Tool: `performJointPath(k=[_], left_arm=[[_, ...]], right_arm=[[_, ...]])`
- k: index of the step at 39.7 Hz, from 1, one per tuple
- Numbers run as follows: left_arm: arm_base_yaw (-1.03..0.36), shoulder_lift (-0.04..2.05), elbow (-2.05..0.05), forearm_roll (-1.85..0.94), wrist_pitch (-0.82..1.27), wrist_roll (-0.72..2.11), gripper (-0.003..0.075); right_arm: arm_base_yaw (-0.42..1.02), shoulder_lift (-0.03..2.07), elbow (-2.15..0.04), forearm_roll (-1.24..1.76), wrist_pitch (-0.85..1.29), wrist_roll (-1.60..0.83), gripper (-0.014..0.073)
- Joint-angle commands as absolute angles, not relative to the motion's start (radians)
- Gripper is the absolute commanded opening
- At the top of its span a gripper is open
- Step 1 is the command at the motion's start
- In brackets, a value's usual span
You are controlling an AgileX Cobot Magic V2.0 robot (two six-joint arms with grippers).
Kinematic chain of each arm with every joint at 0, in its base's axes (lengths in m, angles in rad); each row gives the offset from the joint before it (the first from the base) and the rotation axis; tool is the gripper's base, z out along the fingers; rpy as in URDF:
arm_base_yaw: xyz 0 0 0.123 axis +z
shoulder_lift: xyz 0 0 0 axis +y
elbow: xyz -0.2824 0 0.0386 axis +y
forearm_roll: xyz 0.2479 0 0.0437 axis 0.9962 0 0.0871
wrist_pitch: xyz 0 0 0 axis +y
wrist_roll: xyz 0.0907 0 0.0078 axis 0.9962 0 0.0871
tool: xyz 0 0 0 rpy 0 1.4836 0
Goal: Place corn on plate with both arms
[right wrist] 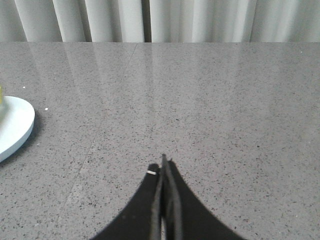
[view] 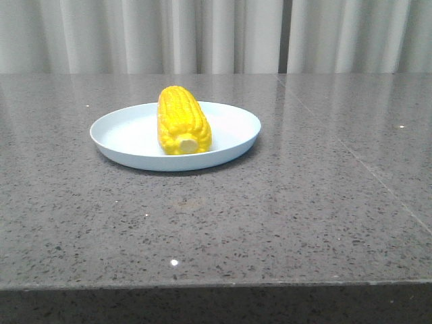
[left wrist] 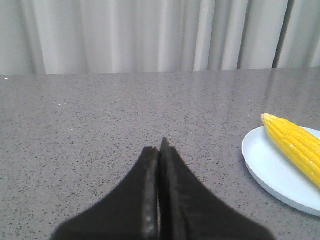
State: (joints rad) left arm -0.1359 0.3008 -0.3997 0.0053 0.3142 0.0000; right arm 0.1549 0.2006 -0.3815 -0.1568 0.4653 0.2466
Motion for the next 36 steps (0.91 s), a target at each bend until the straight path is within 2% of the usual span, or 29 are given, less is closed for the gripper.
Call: performJointPath(k=[1,12,18,30,36], left_arm=[[-0.132,0.285,-0.414,0.009,0.233,0.000,-0.0020],[-0.009,0.076,-0.265,0.000,0.233,0.000,-0.0020],[0.014,-0.031,-0.156,0.000,0.233,0.000,-0.0020],[0.014,-0.026,0.008,0.000,0.078,0.000,-0.0020],[0.014,-0.026,0.008,0.000,0.076,0.000,-0.0020]], right_arm=[[0.151,0.210,-0.407,-0.176,0.385,0.239,-0.0069],[0.151,0.210,-0.407,-0.176,0.385,0.239,-0.0069],[0.151,0.210,-0.407,-0.176,0.385,0.239,-0.0069],[0.151,0.211,-0.407,-0.176,0.386,0.239,-0.0069],[0.151,0.211,-0.407,-0.176,0.386,0.239,-0.0069]])
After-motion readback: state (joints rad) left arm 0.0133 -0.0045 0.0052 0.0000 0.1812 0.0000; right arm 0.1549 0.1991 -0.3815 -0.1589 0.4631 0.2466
